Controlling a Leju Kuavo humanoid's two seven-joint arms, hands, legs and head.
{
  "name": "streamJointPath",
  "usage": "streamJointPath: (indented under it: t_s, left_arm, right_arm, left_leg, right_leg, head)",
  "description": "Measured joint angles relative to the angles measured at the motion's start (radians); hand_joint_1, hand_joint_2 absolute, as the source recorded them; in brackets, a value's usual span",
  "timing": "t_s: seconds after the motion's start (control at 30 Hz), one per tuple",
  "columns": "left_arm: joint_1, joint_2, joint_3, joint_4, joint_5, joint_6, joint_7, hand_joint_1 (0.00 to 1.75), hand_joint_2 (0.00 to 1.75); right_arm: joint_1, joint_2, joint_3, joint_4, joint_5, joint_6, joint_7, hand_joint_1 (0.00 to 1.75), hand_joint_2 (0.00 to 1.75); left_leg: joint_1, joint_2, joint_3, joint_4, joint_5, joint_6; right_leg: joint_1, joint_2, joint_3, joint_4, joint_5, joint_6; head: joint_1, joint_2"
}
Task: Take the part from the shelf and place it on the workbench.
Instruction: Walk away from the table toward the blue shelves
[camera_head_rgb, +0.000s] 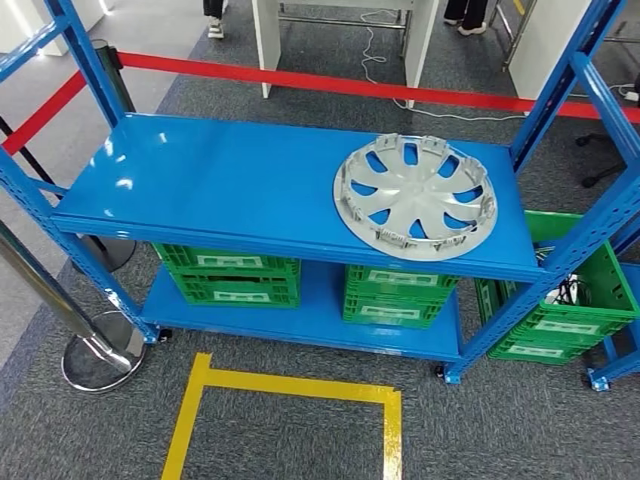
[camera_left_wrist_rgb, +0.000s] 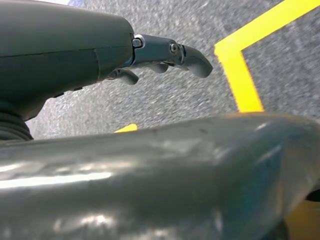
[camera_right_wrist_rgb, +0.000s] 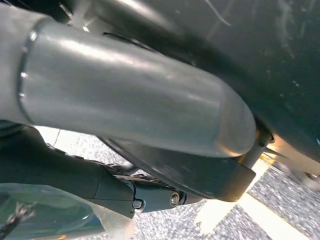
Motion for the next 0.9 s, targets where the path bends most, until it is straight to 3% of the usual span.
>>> streamJointPath:
  t_s: [0.07, 0.17, 0.2, 0.27, 0.33, 0.37, 0.4, 0.43, 0.5, 0.53, 0.57, 0.67, 0.73, 0.83, 0.87, 0.9]
  left_arm:
    - [-0.001, 0.0, 0.0, 0.001, 0.0, 0.0, 0.0, 0.0, 0.0]
    - [-0.003, 0.0, 0.0, 0.001, 0.0, -0.001, 0.0, 0.0, 0.0]
    - [-0.006, 0.0, 0.0, 0.001, 0.0, 0.0, 0.0, 0.0, 0.0]
    - [-0.009, 0.0, 0.0, 0.001, 0.0, 0.0, 0.0, 0.0, 0.0]
    - [-0.008, 0.0, 0.0, 0.001, 0.0, 0.0, 0.0, 0.0, 0.0]
    - [-0.006, 0.0, 0.0, 0.001, 0.0, -0.001, 0.0, 0.0, 0.0]
    - [-0.004, 0.0, 0.0, 0.001, 0.0, -0.001, 0.0, 0.0, 0.0]
    - [-0.003, 0.0, 0.0, 0.001, 0.0, -0.001, 0.0, 0.0, 0.0]
    - [0.0, 0.001, 0.0, 0.001, 0.0, -0.001, 0.0, 0.0, 0.0]
    - [0.001, 0.001, 0.0, 0.001, 0.0, -0.001, 0.0, 0.0, 0.0]
    - [0.003, 0.001, 0.0, 0.002, 0.0, -0.002, 0.0, 0.0, 0.0]
    - [0.003, 0.0, 0.0, 0.002, 0.0, -0.002, 0.001, 0.0, 0.0]
    - [0.0, -0.001, 0.0, 0.002, 0.0, -0.001, 0.001, 0.0, 0.0]
    - [-0.005, -0.002, 0.0, 0.002, 0.0, -0.001, 0.0, 0.0, 0.0]
    - [-0.004, -0.002, 0.0, 0.002, 0.0, -0.001, 0.0, 0.0, 0.0]
    - [-0.003, -0.003, 0.0, 0.002, 0.0, -0.001, 0.0, 0.0, 0.0]
  right_arm:
    - [0.001, -0.001, 0.0, 0.0, 0.0, 0.0, 0.0, 0.0, 0.0]
    - [0.001, 0.0, 0.0, -0.001, -0.001, 0.001, 0.0, 0.0, 0.0]
    - [0.002, 0.0, 0.0, -0.001, 0.0, 0.001, 0.001, 0.0, 0.0]
    - [0.003, 0.0, 0.0, -0.001, 0.001, 0.001, 0.002, 0.0, 0.0]
    - [0.007, 0.0, 0.0, -0.001, 0.001, 0.001, 0.002, 0.0, 0.0]
    - [0.008, 0.0, 0.0, -0.001, 0.001, 0.001, 0.002, 0.0, 0.0]
    - [0.01, 0.0, 0.0, -0.001, 0.001, 0.001, 0.002, 0.0, 0.0]
    - [0.011, 0.0, 0.0, -0.001, 0.001, 0.001, 0.002, 0.0, 0.0]
    - [0.014, 0.0, 0.0, 0.0, 0.001, 0.002, 0.002, 0.0, 0.0]
    - [0.014, 0.0, 0.0, 0.001, 0.001, 0.002, 0.003, 0.0, 0.0]
    - [0.014, 0.0, 0.0, 0.001, 0.001, 0.003, 0.003, 0.0, 0.0]
    - [0.012, 0.0, 0.0, 0.002, 0.001, 0.003, 0.003, 0.0, 0.0]
    - [0.01, -0.001, 0.0, 0.002, 0.001, 0.003, 0.003, 0.0, 0.0]
    - [0.006, -0.001, 0.0, 0.001, 0.0, 0.002, 0.0, 0.0, 0.0]
    - [0.004, -0.001, 0.0, 0.001, 0.0, 0.001, -0.002, 0.0, 0.0]
    - [0.002, -0.002, 0.0, 0.001, 0.0, 0.0, -0.003, 0.0, 0.0]
  left_leg:
    - [-0.002, 0.001, 0.012, 0.001, -0.016, -0.014]
    - [-0.003, 0.002, 0.026, 0.016, -0.021, -0.032]
    - [-0.003, 0.002, 0.015, 0.044, -0.024, -0.036]
    - [-0.001, 0.003, -0.043, 0.149, -0.049, -0.045]
    - [0.002, 0.003, -0.12, 0.247, -0.099, -0.051]
    - [0.002, 0.003, -0.146, 0.263, -0.115, -0.052]
    - [0.002, 0.003, -0.16, 0.251, -0.111, -0.051]
    - [0.001, 0.003, -0.163, 0.213, -0.082, -0.047]
    - [-0.004, 0.003, -0.159, 0.108, 0.027, -0.036]
    - [-0.007, 0.003, -0.156, 0.07, 0.067, -0.031]
    - [-0.01, 0.002, -0.155, 0.047, 0.092, -0.026]
    - [-0.01, -0.001, -0.128, 0.02, 0.09, -0.007]
    - [-0.005, -0.003, -0.093, -0.001, 0.086, 0.006]
    - [-0.002, -0.002, -0.062, -0.011, 0.065, 0.012]
    - [-0.001, -0.002, -0.051, -0.011, 0.054, 0.011]
    - [0.0, -0.003, -0.036, -0.011, 0.042, 0.01]
  right_leg:
    - [0.003, -0.003, 0.011, -0.048, 0.033, -0.013]
    - [0.0, -0.002, 0.039, -0.06, 0.031, -0.032]
    - [-0.003, -0.002, 0.054, -0.065, 0.028, -0.037]
    - [-0.005, -0.003, 0.081, -0.072, 0.018, -0.045]
    - [-0.006, 0.0, 0.101, -0.075, 0.001, -0.048]
    - [-0.006, 0.002, 0.114, -0.075, -0.01, -0.047]
    - [-0.006, 0.005, 0.128, -0.076, -0.021, -0.046]
    - [-0.005, 0.007, 0.144, -0.076, -0.034, -0.045]
    - [-0.004, 0.007, 0.171, -0.076, -0.057, -0.04]
    - [-0.003, 0.008, 0.177, -0.077, -0.069, -0.036]
    - [-0.002, 0.009, 0.184, -0.081, -0.077, -0.03]
    - [-0.002, 0.008, 0.211, -0.088, -0.079, -0.009]
    - [-0.002, 0.006, 0.191, -0.038, -0.095, 0.001]
    - [-0.005, 0.005, 0.066, 0.132, -0.161, 0.013]
    - [-0.005, 0.005, 0.03, 0.165, -0.18, 0.016]
    - [-0.006, 0.004, 0.009, 0.167, -0.181, 0.019]
  head:
    - [0.001, 0.0]
    - [0.001, 0.0]
    - [-0.001, 0.0]
    - [-0.005, 0.0]
    - [-0.006, 0.0]
    - [-0.007, 0.0]
    - [-0.007, 0.0]
    - [-0.007, 0.0]
    - [-0.007, 0.0]
    - [-0.008, 0.0]
    - [-0.009, 0.0]
    - [-0.01, 0.0]
    - [-0.003, 0.0]
    - [0.005, 0.0]
    - [0.007, 0.0]
    - [0.008, 0.0]
